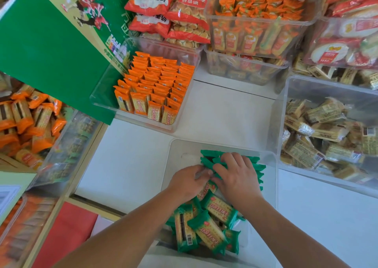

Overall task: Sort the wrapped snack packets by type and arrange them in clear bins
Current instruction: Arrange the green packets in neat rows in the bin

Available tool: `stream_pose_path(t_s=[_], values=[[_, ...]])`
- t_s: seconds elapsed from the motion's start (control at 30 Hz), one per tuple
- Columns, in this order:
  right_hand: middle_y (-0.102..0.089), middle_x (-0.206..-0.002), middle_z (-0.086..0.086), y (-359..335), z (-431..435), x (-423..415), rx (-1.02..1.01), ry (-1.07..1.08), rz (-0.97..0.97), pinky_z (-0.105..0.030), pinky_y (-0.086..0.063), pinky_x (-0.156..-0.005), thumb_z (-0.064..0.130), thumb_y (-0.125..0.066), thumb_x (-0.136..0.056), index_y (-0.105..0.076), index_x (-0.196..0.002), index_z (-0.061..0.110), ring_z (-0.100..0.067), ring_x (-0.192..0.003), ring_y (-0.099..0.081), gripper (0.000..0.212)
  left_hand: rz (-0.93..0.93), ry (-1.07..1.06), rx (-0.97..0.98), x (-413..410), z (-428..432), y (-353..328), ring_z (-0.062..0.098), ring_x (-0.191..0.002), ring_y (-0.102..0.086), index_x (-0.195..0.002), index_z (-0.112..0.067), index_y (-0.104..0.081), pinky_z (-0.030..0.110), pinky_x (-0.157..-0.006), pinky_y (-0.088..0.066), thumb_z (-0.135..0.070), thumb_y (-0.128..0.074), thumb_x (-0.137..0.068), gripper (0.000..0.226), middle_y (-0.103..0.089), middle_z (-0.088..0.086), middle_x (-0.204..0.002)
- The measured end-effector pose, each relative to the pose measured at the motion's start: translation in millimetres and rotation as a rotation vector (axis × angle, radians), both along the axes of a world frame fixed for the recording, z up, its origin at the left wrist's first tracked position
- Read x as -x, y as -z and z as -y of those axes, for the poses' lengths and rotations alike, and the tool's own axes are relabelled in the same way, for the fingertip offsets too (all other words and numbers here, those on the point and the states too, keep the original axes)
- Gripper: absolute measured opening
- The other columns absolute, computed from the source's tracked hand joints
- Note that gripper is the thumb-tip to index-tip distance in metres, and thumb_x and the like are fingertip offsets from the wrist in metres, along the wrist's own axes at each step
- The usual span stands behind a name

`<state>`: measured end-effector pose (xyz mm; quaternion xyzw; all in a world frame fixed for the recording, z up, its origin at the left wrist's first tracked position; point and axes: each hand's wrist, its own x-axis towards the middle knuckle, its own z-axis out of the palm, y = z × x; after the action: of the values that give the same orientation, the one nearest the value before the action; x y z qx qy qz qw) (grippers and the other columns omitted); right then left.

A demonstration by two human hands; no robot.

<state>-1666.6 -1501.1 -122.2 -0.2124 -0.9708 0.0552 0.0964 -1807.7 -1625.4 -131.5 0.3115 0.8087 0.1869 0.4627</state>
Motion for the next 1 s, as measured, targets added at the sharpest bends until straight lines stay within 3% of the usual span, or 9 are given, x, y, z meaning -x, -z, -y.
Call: stream_pose_path(t_s=[0.1, 0.2, 0.33, 0.43, 0.53, 0.63, 0.73, 0.83, 1.0], values=[[-0.057, -0.093, -0.005, 6, -5, 10, 0.027, 0.041, 0.012, -0.040, -0.047, -0.070, 0.037, -0.081, -0.081, -0.067, -0.087, 0.018, -0.028, -0.084, -0.054, 0.024, -0.010, 0.104, 0.067, 1, 1, -1, 0.019, -0.122, -0.060, -0.134, -0.036, -0.060, 0.043, -0.105, -0.049, -0.074, -0.030, -0.094, 0.063, -0.066, -0.006, -0.134], [-0.057, -0.090, -0.004, 5, -7, 13, 0.034, 0.082, -0.019, -0.038, -0.045, -0.067, 0.037, -0.081, -0.080, -0.069, -0.087, 0.017, -0.027, -0.081, -0.054, 0.024, -0.085, 0.235, 0.123, 4, 6, -4, 0.022, -0.131, -0.051, -0.146, -0.028, -0.051, 0.043, -0.109, -0.044, -0.061, -0.051, -0.097, 0.059, -0.056, -0.002, -0.144], [-0.055, -0.085, -0.003, 10, -2, 15, 0.041, 0.064, -0.015, -0.037, -0.040, -0.065, 0.025, -0.086, -0.078, -0.070, -0.081, 0.020, -0.027, -0.076, -0.050, 0.016, -0.202, 0.462, 0.250, -1, 2, -9, 0.026, -0.129, -0.043, -0.142, -0.030, -0.050, 0.045, -0.105, -0.042, -0.079, -0.057, -0.082, 0.078, -0.056, -0.001, -0.140], [-0.057, -0.086, -0.002, 9, -3, 19, 0.066, 0.082, -0.023, -0.037, -0.041, -0.066, 0.026, -0.085, -0.079, -0.074, -0.090, 0.022, -0.027, -0.077, -0.051, 0.016, -0.204, 0.492, 0.316, -6, -6, -12, 0.028, -0.131, -0.042, -0.149, -0.029, -0.042, 0.047, -0.107, -0.038, -0.085, -0.058, -0.077, 0.092, -0.055, 0.002, -0.140], [-0.058, -0.090, -0.005, 8, -2, 21, 0.069, 0.078, 0.022, -0.038, -0.044, -0.066, 0.027, -0.087, -0.075, -0.075, -0.107, 0.022, -0.029, -0.079, -0.054, 0.034, -0.116, 0.441, 0.374, -7, -8, -13, 0.029, -0.139, -0.036, -0.157, -0.031, -0.030, 0.049, -0.112, -0.033, -0.090, -0.059, -0.070, 0.109, -0.047, 0.005, -0.149], [-0.056, -0.090, -0.005, 9, -4, 17, 0.069, 0.074, 0.087, -0.038, -0.043, -0.065, 0.024, -0.094, -0.064, -0.074, -0.100, 0.019, -0.027, -0.078, -0.052, 0.042, -0.045, 0.364, 0.433, -4, -8, -11, 0.030, -0.140, -0.032, -0.158, -0.036, -0.027, 0.050, -0.113, -0.032, -0.092, -0.065, -0.060, 0.118, -0.044, 0.005, -0.150], [-0.055, -0.084, -0.005, 8, -7, 15, 0.061, 0.089, 0.067, -0.037, -0.043, -0.062, 0.022, -0.094, -0.063, -0.069, -0.079, 0.014, -0.027, -0.073, -0.052, 0.031, -0.065, 0.430, 0.405, -5, -6, -13, 0.027, -0.134, -0.035, -0.142, -0.037, -0.048, 0.049, -0.109, -0.032, -0.075, -0.072, -0.073, 0.082, -0.052, 0.003, -0.135], [-0.054, -0.080, -0.004, 7, -6, 17, 0.019, 0.091, 0.051, -0.037, -0.039, -0.062, 0.013, -0.091, -0.061, -0.067, -0.077, 0.016, -0.027, -0.070, -0.050, 0.029, -0.063, 0.409, 0.358, -7, -2, -16, 0.024, -0.127, -0.034, -0.126, -0.038, -0.059, 0.048, -0.108, -0.031, -0.055, -0.076, -0.082, 0.050, -0.053, 0.002, -0.120], [-0.057, -0.073, 0.000, 6, -5, 16, 0.046, 0.069, -0.098, -0.036, -0.040, -0.063, 0.021, -0.085, -0.078, -0.070, -0.074, 0.018, -0.026, -0.068, -0.051, 0.016, -0.076, 0.332, 0.239, -6, 10, -16, 0.023, -0.124, -0.040, -0.124, -0.036, -0.064, 0.046, -0.106, -0.034, -0.037, -0.072, -0.088, 0.036, -0.060, 0.001, -0.118]])
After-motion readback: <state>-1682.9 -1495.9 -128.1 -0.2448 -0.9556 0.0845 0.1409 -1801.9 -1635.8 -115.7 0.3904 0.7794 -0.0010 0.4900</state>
